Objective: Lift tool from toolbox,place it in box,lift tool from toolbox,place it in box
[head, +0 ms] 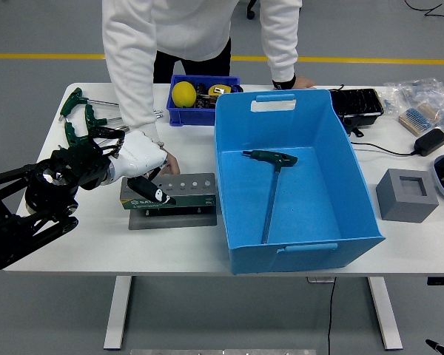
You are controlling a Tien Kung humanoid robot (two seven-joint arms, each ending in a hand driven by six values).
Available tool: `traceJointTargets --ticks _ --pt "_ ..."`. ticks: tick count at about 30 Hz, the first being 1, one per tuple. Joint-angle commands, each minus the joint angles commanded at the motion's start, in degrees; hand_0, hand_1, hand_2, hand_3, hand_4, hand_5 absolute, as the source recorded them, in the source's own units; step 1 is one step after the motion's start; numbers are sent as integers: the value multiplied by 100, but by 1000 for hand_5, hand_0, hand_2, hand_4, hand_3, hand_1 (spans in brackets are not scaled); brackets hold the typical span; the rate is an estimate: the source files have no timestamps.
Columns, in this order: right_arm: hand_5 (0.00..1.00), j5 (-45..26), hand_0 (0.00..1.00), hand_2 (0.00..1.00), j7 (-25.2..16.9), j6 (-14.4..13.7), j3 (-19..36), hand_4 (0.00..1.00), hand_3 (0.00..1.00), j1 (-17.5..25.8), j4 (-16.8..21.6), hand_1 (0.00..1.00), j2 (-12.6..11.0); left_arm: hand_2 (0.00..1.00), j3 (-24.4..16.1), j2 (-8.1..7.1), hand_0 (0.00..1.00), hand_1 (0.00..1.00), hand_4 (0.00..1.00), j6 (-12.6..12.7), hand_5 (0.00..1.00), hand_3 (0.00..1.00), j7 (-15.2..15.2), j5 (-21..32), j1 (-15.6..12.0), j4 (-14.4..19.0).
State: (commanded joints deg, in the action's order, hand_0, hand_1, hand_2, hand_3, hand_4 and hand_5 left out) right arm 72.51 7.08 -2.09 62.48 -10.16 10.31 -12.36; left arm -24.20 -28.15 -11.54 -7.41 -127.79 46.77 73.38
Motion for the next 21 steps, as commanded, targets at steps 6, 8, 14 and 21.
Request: traceJointTargets --ticks 6,8,14,21 --pt "763 0 767 726 2 -4 5 947 666 -9 0 686 -4 417 15 -5 608 512 974 -29 998 350 6 -73 30 -27" --pt "763 -1 767 726 5 -5 5 947 666 -8 0 686 -7 417 12 -4 608 512 974 -17 998 350 18 -103 35 -34" --pt "764 13 766 725 8 0 13 947 665 -26 0 686 -5 326 5 7 591 414 971 27 998 246 52 -164 26 -87" --pt "764 8 768 725 -1 2 4 947 667 -30 0 686 -2 231 37 3 547 285 970 82 998 173 112 -158 22 -125"
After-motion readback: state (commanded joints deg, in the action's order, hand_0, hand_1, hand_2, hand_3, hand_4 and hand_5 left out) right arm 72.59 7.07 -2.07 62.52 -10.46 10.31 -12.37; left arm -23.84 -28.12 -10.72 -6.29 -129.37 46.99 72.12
